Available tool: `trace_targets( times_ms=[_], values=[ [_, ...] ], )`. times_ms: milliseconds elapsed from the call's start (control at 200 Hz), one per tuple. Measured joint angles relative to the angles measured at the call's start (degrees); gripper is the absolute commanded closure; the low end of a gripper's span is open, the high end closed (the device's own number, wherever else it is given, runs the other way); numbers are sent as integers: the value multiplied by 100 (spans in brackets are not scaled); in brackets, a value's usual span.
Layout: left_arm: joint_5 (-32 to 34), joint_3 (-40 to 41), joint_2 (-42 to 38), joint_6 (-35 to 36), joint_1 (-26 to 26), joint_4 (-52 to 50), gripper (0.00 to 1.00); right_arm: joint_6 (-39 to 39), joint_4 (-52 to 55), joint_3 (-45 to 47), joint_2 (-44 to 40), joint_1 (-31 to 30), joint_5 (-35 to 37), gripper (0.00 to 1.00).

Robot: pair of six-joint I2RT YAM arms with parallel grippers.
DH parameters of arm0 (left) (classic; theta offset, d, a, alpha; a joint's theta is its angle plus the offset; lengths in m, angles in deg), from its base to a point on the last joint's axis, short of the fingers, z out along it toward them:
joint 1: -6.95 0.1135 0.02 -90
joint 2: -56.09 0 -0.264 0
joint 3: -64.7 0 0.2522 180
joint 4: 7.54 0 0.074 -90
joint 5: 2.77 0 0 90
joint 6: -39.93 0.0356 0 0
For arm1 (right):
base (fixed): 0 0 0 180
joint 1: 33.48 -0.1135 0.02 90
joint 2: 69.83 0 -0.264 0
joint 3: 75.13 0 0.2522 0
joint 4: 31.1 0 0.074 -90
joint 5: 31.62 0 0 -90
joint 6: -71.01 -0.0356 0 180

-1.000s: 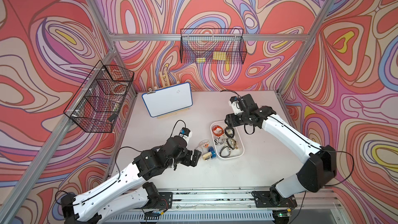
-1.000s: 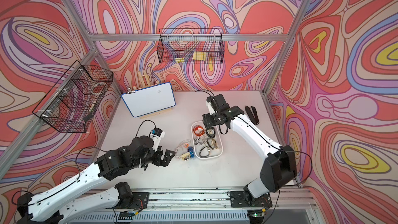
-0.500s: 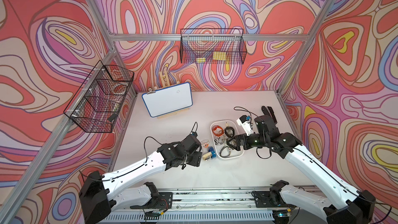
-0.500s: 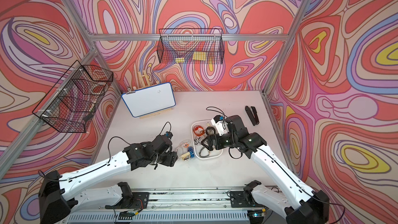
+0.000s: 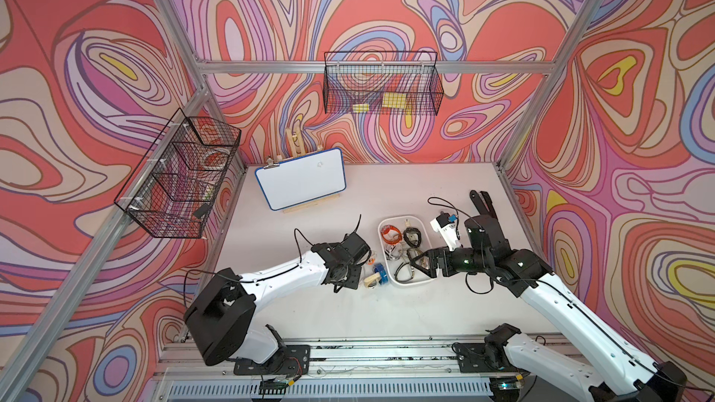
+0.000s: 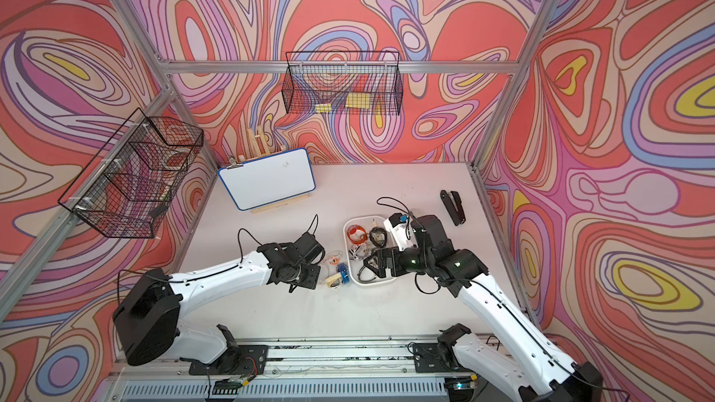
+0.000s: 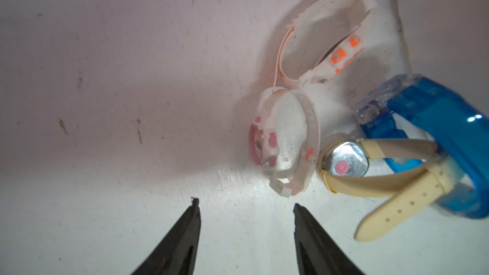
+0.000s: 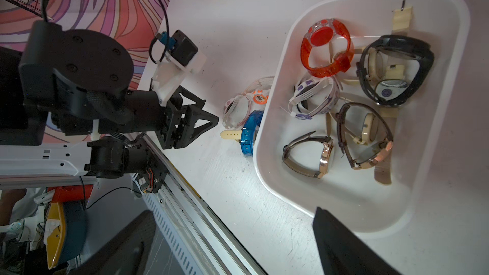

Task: Put the watch into the storage box
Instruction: Pick up the watch at the center of the board.

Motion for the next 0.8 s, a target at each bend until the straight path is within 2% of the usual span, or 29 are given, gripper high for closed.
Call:
trace_targets(
  times_ms=[481, 801],
  values=[
    [114, -964, 1478, 245, 107, 116, 44, 7, 0, 118, -122, 0, -55, 2],
    [199, -1132, 1659, 363, 111, -15, 66, 11, -2, 118, -127, 0, -48, 2]
  ],
)
